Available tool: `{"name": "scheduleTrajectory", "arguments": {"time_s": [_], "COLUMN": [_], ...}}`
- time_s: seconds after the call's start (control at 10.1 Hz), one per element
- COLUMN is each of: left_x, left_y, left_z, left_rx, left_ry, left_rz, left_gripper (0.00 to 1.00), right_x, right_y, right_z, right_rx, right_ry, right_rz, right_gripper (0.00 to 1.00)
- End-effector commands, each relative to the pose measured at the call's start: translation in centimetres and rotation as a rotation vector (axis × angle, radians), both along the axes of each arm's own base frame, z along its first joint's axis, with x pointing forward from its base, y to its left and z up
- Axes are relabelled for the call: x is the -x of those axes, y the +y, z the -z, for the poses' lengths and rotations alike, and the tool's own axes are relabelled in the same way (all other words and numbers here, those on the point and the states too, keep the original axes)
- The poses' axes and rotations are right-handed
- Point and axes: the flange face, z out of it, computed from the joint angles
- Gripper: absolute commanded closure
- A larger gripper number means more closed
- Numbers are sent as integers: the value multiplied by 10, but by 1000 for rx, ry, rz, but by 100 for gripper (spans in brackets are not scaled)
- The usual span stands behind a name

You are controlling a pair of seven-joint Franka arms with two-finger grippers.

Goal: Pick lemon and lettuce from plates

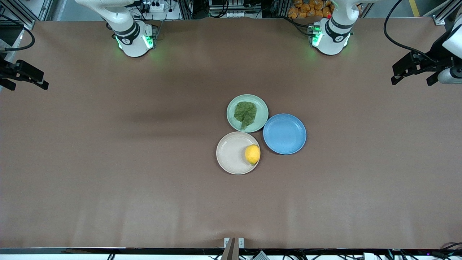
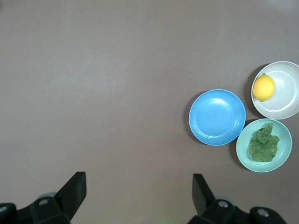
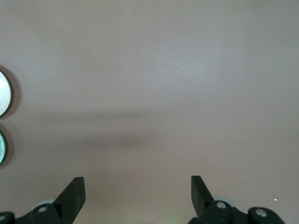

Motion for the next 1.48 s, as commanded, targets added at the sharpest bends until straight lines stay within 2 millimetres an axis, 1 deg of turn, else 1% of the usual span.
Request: {"name": "scheduleTrajectory", "arguments": {"time_s": [0.0,0.39,0.49,0.69,0.79,0.89,0.99,1.09,1.38], "left_x": [6,4,2,-9,-21,-32,-46,-61,-91], "left_y": [2,1,-3,-9,-22,-27,-35,-50,-87], "left_z": [-14,-10,-5,10,30,42,62,85,138], "left_rx": [-16,-12,-12,-9,-7,-1,3,9,50], "left_ry": [-18,-10,-1,19,41,37,45,45,36], "left_rz": [24,12,15,25,46,45,38,22,-59], "left_gripper": [0,0,0,0,0,0,0,0,0], "right_x": [4,4,4,4,4,4,4,4,3], "right_y": [-3,-3,-3,-2,-2,-3,-3,-3,-3], "right_z": [0,1,1,1,1,0,0,0,0], "right_rx": [-1,0,0,0,0,0,0,0,0], "right_ry": [2,1,2,2,2,1,-1,-1,-4], "right_rz": [-9,-9,-9,-10,-10,-9,-9,-9,-9], "right_gripper": [0,0,0,0,0,0,0,0,0]}}
